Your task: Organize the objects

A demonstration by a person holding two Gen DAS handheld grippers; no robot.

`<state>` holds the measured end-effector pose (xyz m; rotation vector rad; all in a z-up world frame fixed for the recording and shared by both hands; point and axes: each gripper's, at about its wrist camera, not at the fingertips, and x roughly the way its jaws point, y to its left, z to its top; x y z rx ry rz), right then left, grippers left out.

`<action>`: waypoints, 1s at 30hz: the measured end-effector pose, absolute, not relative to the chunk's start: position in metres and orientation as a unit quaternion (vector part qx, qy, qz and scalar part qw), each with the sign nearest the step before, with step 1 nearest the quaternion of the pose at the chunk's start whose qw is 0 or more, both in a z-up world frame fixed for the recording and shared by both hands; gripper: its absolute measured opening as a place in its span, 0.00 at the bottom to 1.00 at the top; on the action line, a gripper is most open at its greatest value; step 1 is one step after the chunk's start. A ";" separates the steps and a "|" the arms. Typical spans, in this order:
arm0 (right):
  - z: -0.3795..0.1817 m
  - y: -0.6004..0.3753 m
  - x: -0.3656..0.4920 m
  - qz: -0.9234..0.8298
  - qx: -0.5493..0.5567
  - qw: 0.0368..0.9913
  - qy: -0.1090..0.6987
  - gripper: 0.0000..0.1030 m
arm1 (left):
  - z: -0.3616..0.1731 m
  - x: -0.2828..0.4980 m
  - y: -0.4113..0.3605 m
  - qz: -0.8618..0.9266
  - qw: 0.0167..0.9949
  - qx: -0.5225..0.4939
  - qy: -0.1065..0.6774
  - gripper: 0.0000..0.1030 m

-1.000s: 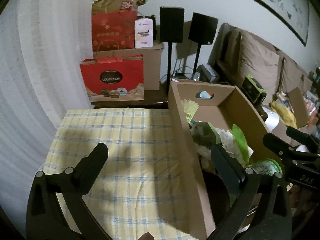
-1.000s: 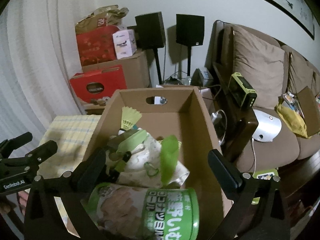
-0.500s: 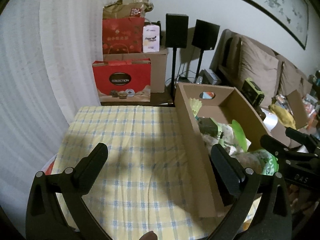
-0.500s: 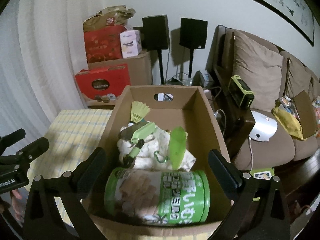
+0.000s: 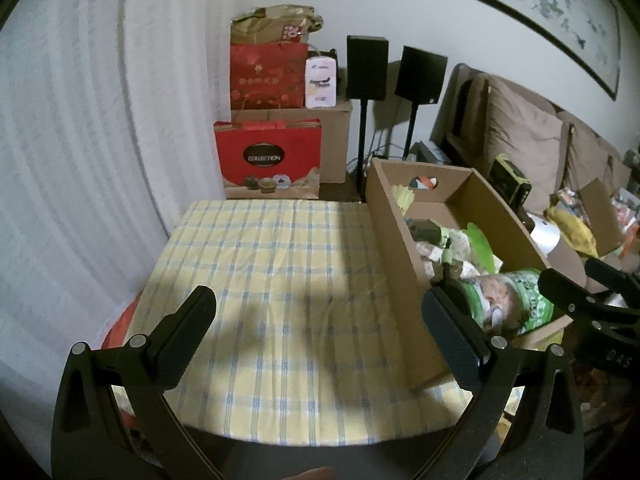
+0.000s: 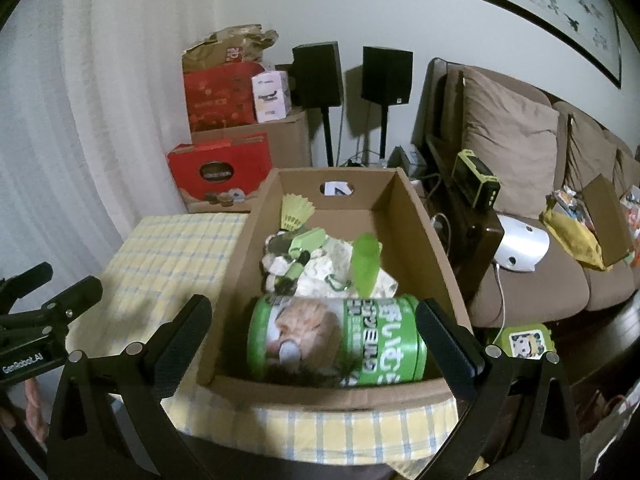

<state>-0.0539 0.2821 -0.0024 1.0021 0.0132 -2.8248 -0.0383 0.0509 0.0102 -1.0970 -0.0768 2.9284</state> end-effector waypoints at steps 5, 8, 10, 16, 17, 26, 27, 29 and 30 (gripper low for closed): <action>-0.009 0.277 -0.038 -0.938 0.339 0.079 0.005 1.00 | 0.002 -0.020 0.047 0.932 0.006 -0.361 -0.030 1.00; -0.014 0.274 -0.030 -0.936 0.342 0.081 0.005 1.00 | -0.001 -0.009 0.045 0.930 0.007 -0.365 -0.033 1.00; -0.016 0.274 -0.025 -0.936 0.342 0.079 0.004 1.00 | -0.002 -0.003 0.043 0.931 0.001 -0.363 -0.029 1.00; -0.019 0.274 -0.013 -0.937 0.339 0.078 -0.005 1.00 | -0.006 0.007 0.037 0.929 0.000 -0.368 -0.032 1.00; -0.020 0.274 -0.011 -0.937 0.339 0.078 -0.004 1.00 | -0.008 0.011 0.037 0.929 -0.001 -0.368 -0.032 1.00; -0.020 0.273 -0.005 -0.940 0.335 0.069 0.000 1.00 | -0.010 0.016 0.038 0.929 -0.012 -0.368 -0.021 1.00; -0.020 0.273 -0.005 -0.939 0.336 0.069 0.000 1.00 | -0.010 0.016 0.039 0.930 -0.013 -0.367 -0.020 1.00; -0.021 0.273 -0.005 -0.939 0.336 0.069 0.000 1.00 | -0.010 0.017 0.039 0.930 -0.013 -0.366 -0.019 1.00; -0.021 0.273 -0.005 -0.939 0.336 0.070 0.000 1.00 | -0.010 0.017 0.039 0.931 -0.013 -0.366 -0.019 1.00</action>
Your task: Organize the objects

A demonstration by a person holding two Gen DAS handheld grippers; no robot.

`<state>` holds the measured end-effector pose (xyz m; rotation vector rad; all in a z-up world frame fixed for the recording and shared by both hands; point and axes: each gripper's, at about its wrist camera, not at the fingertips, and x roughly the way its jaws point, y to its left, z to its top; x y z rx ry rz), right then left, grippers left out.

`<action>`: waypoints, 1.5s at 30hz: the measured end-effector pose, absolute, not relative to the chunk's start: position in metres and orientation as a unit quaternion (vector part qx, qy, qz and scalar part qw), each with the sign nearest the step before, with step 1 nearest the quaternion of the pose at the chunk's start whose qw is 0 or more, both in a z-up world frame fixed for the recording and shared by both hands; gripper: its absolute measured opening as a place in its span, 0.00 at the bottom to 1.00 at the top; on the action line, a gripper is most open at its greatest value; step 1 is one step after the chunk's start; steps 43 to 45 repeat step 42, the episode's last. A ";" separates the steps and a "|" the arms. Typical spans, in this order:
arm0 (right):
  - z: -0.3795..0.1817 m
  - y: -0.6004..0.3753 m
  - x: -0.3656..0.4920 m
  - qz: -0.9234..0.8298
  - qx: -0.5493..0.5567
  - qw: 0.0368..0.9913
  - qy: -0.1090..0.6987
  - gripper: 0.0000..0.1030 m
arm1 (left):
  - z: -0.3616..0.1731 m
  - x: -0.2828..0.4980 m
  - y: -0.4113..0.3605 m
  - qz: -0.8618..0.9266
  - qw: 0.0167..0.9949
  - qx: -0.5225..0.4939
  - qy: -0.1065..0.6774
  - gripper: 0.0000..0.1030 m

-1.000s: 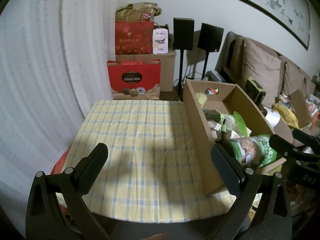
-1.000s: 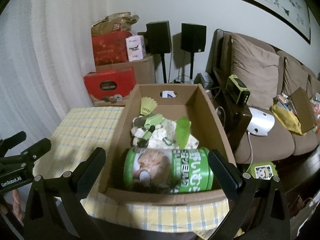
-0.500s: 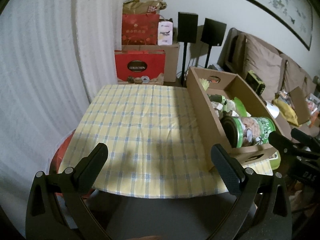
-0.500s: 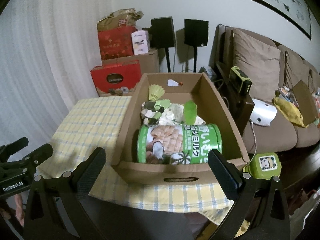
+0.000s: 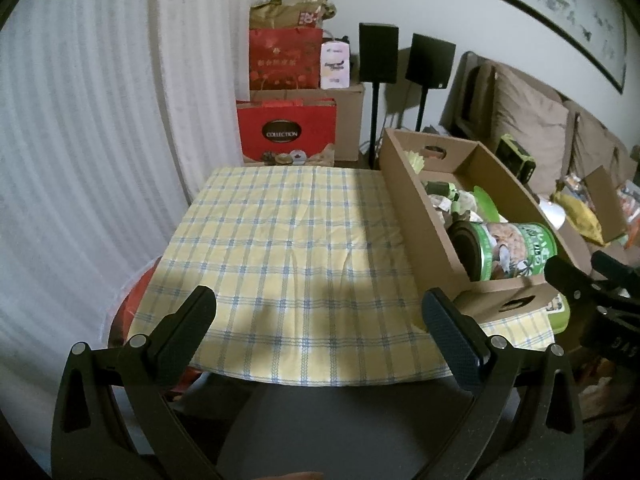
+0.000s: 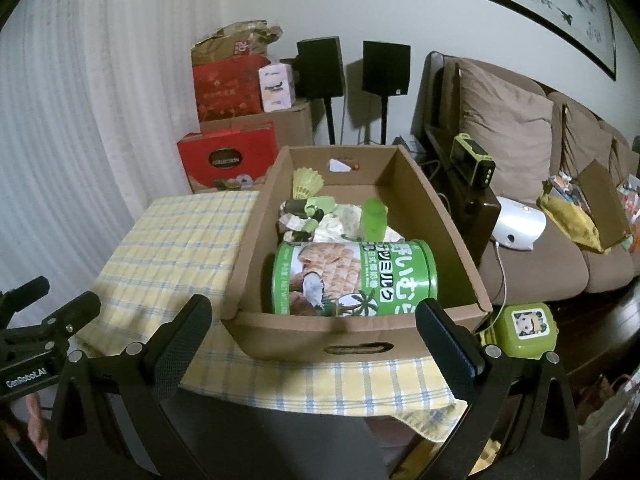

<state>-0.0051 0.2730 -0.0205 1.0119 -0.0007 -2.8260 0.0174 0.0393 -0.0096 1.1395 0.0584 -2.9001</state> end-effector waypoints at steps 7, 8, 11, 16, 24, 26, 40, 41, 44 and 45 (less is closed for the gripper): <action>-0.021 0.273 -0.005 -0.939 0.336 0.070 0.000 1.00 | -0.008 0.018 0.038 -0.931 0.018 0.364 0.013 1.00; -0.021 0.273 -0.005 -0.939 0.336 0.070 0.000 1.00 | -0.008 0.019 0.038 -0.931 0.018 0.363 0.013 1.00; -0.021 0.273 -0.005 -0.939 0.336 0.070 0.000 1.00 | -0.006 0.019 0.037 -0.932 0.017 0.361 0.013 1.00; -0.021 0.273 -0.005 -0.939 0.336 0.070 0.000 1.00 | -0.006 0.019 0.037 -0.932 0.019 0.361 0.014 1.00; -0.026 0.274 -0.003 -0.939 0.339 0.065 -0.001 1.00 | -0.006 0.018 0.036 -0.931 0.023 0.364 0.021 1.00; -0.027 0.274 -0.002 -0.939 0.339 0.064 0.000 1.00 | -0.006 0.018 0.036 -0.931 0.022 0.365 0.021 1.00; -0.026 0.274 -0.003 -0.938 0.339 0.065 0.000 1.00 | -0.008 0.017 0.035 -0.930 0.025 0.366 0.024 1.00; -0.026 0.274 -0.003 -0.939 0.339 0.064 0.000 1.00 | -0.009 0.017 0.034 -0.930 0.025 0.366 0.025 1.00; -0.026 0.274 -0.003 -0.939 0.339 0.064 0.000 1.00 | -0.009 0.017 0.034 -0.930 0.025 0.367 0.026 1.00; -0.026 0.274 -0.003 -0.939 0.339 0.064 0.000 1.00 | -0.009 0.017 0.034 -0.930 0.025 0.367 0.026 1.00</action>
